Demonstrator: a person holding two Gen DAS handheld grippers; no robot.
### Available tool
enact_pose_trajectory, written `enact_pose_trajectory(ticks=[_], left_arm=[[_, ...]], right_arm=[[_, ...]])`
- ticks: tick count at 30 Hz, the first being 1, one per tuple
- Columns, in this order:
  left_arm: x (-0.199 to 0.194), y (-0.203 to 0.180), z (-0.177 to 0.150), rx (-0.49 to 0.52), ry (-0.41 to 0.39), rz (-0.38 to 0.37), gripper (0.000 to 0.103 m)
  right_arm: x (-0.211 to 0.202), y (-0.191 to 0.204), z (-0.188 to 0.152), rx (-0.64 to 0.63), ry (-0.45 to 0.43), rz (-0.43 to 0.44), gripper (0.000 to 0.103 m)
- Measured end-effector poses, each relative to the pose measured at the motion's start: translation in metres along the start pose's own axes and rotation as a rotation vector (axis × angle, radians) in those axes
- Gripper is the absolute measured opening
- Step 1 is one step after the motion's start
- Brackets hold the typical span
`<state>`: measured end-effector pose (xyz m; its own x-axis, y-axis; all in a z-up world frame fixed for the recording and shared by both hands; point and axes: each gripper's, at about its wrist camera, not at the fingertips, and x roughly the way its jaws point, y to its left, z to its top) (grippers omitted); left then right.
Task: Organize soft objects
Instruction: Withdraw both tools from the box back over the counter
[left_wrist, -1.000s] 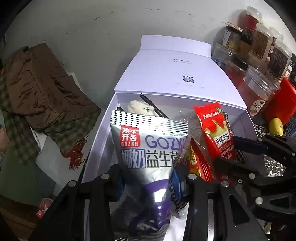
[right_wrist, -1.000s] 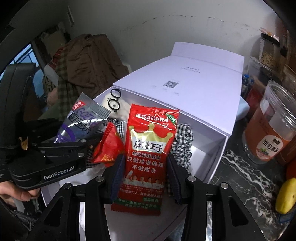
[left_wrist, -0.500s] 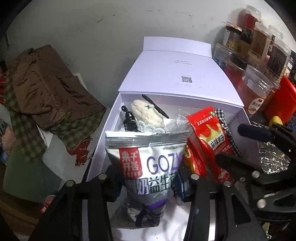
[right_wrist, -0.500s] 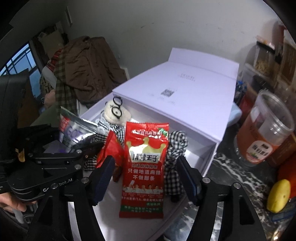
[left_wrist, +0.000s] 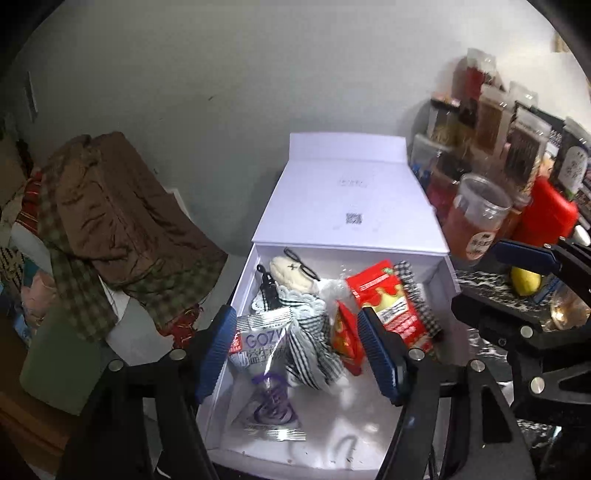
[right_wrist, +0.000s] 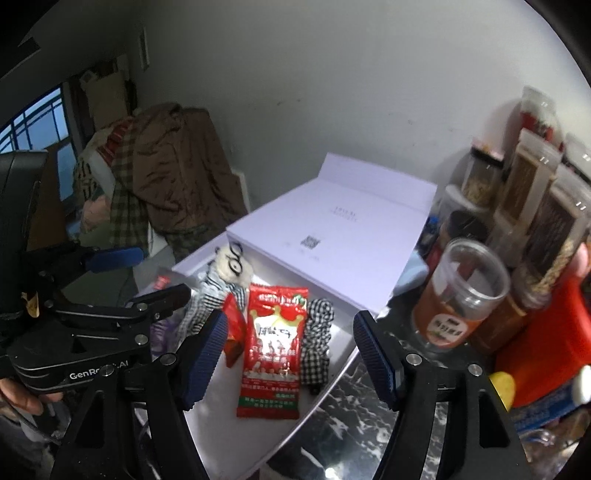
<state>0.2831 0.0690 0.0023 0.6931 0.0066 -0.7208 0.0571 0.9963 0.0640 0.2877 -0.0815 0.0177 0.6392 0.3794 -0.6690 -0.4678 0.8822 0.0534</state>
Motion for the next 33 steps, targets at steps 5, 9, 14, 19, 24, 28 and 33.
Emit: enact_pose_trajectory(ticks=[5,9,14,19,24,28,33], left_arm=[[-0.034,-0.005,0.005,0.006,-0.065,-0.014,0.067],[-0.064,-0.011,0.008,0.007,-0.124,-0.038,0.068],[-0.103,-0.023,0.005,0.019,-0.195,-0.079,0.068],[-0.137,-0.038,0.001,0.042,-0.245,-0.117,0.067],[-0.167,-0.054,-0.009,0.067,-0.280,-0.143,0.068],[-0.189,-0.068,-0.020,0.093,-0.312,-0.162,0.068],[-0.205,-0.083,-0.035,0.124,-0.329,-0.183,0.084]], right_arm=[[-0.037,-0.002,0.004,0.009,-0.066,-0.019,0.071],[-0.066,-0.001,0.006,0.003,-0.111,-0.041,0.071],[-0.107,-0.001,0.006,-0.002,-0.169,-0.070,0.071],[-0.150,0.001,-0.002,-0.016,-0.235,-0.101,0.071],[-0.188,-0.002,-0.017,0.007,-0.277,-0.117,0.071],[-0.213,-0.001,-0.034,0.023,-0.302,-0.127,0.075],[-0.234,-0.001,-0.057,0.036,-0.309,-0.136,0.078]])
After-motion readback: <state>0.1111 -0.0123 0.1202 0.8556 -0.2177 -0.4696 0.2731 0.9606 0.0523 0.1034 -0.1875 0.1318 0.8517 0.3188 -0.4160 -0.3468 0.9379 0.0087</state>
